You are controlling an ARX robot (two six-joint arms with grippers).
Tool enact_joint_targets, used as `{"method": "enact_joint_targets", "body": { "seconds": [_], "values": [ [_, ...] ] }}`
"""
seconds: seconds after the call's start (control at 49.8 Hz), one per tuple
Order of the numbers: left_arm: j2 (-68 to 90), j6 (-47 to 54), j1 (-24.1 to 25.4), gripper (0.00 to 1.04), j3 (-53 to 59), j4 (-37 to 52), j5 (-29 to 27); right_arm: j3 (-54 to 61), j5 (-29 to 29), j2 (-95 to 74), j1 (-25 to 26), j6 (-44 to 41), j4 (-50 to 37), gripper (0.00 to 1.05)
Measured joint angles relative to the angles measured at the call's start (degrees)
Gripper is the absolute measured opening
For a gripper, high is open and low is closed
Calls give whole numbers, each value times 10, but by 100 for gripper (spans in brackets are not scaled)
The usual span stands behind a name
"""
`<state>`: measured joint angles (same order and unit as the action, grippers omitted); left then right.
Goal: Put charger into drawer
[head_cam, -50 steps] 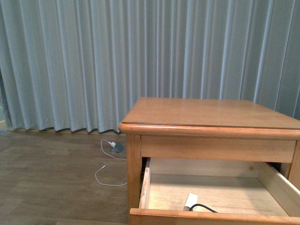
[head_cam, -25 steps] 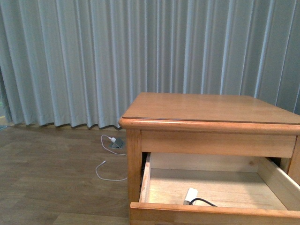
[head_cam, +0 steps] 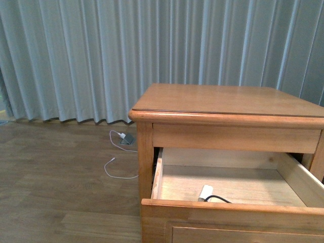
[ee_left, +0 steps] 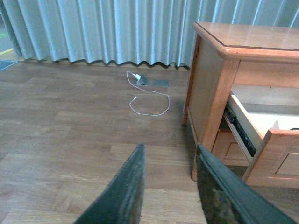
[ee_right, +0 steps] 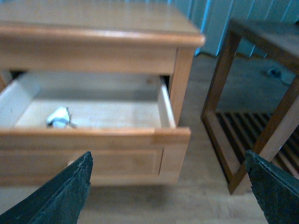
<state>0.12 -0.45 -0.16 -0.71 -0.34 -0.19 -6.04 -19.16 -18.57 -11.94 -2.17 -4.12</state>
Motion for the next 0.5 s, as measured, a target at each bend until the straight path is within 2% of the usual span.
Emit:
{"method": "enact_joint_targets", "body": {
  "seconds": [0.12, 0.221, 0.361, 0.502],
  "values": [
    [0, 0, 0, 58, 0, 0, 0, -23, 66, -99, 5, 10, 23, 97],
    [0, 0, 0, 76, 0, 0, 0, -51, 121, -208, 14, 9, -7, 97],
    [0, 0, 0, 99, 0, 0, 0, -82, 127, -360, 8, -10, -95, 97],
    [0, 1, 0, 99, 0, 0, 0, -125, 129, -495, -16, -14, -151, 97]
  ]
}}
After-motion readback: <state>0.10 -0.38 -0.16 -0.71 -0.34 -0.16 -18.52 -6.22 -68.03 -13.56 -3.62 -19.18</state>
